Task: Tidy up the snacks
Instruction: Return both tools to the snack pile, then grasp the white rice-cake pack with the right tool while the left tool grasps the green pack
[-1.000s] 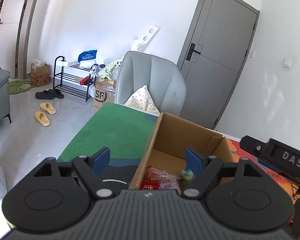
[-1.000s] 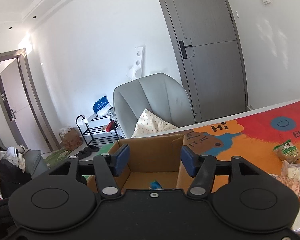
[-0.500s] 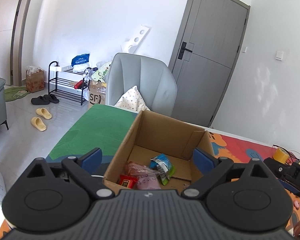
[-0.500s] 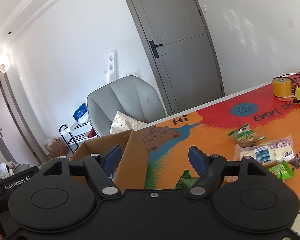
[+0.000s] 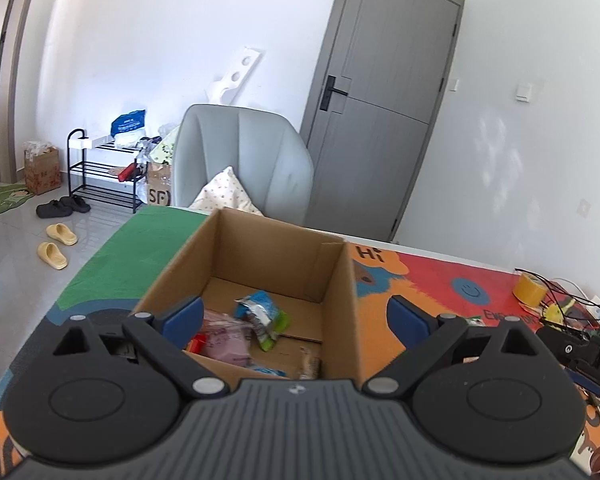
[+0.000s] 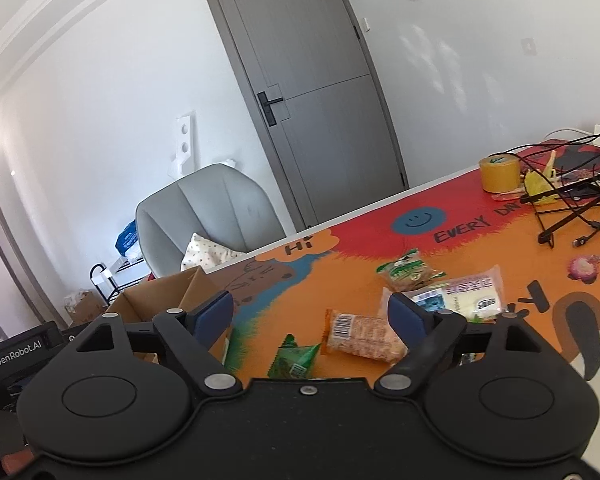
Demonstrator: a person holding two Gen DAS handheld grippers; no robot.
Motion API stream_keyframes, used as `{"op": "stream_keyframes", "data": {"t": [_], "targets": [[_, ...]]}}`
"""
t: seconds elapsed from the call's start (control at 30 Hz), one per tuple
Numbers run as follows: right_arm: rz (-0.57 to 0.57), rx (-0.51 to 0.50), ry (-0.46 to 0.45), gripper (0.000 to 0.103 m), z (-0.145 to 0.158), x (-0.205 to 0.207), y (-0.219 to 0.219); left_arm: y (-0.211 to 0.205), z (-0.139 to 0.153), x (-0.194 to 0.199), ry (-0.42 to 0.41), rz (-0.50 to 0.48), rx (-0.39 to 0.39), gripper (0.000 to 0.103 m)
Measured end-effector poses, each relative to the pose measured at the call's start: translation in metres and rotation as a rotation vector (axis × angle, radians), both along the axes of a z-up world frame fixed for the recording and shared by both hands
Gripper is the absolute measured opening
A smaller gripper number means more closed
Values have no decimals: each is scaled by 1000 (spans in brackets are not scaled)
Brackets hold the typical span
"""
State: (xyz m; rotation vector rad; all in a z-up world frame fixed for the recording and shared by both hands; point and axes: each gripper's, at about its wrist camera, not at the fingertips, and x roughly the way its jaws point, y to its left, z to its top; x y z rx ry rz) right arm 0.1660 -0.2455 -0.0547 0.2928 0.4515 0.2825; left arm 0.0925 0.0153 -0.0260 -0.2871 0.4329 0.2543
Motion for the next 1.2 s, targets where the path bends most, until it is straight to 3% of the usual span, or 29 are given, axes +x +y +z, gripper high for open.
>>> {"op": "stream_keyframes", "data": {"t": [0.37, 0.53, 0.93, 1.2], "targets": [[-82, -15, 26, 87, -8, -7, -40, -40, -4, 8, 2, -97, 13, 97], [-104, -32, 30, 92, -11, -11, -50, -57, -6, 13, 11, -137, 22, 97], [-92, -54, 120, 102, -39, -1, -47, -88, -23, 31, 73, -204, 138, 97], [-81, -50, 181, 103, -62, 11, -42, -100, -37, 43, 104, -200, 188, 97]]}}
